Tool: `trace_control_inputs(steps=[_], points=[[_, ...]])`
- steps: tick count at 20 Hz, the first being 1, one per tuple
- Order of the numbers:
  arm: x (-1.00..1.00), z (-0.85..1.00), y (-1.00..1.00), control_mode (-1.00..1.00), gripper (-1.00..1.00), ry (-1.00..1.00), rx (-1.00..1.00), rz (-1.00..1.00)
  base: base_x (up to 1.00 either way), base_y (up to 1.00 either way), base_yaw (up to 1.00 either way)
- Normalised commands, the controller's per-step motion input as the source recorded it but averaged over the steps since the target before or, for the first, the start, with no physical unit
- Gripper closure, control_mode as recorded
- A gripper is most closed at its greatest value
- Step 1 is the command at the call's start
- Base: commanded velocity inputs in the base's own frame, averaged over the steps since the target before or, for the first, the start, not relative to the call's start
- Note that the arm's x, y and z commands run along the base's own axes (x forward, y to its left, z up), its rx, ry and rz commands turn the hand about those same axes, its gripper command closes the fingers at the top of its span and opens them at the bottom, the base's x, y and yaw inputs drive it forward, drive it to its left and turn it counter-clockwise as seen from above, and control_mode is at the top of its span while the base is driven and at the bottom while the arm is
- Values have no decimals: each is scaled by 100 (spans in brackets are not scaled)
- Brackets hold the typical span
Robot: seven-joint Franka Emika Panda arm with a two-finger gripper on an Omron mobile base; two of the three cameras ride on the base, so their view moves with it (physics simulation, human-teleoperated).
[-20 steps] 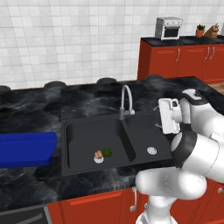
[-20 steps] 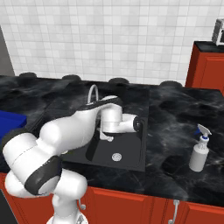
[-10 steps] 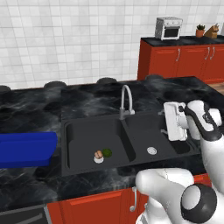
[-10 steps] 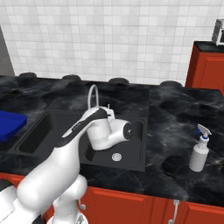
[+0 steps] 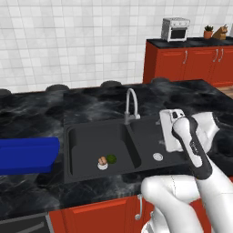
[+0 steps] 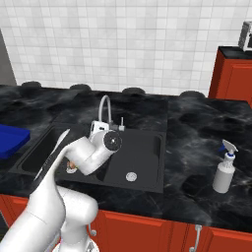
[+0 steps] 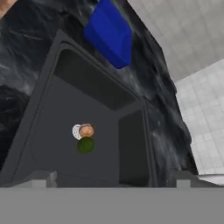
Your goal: Pick up all produce items and place them in the sink. Turn on the sink faucet to wash them. Then turn the sink off and put them in the tray.
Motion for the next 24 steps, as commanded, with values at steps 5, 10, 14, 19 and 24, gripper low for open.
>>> trace_control_inputs(steps=[5,10,14,19,24], points=[[-14,0,53,-100,-100,19,-7,-20,0,0,0],[-4,0,54,-100,-100,12,-5,-23,0,0,0],[0,0,55,-100,-100,7,-3,-25,0,0,0],[4,0,53,-100,-100,5,0,-23,0,0,0],[14,0,51,-100,-100,6,0,-20,0,0,0]])
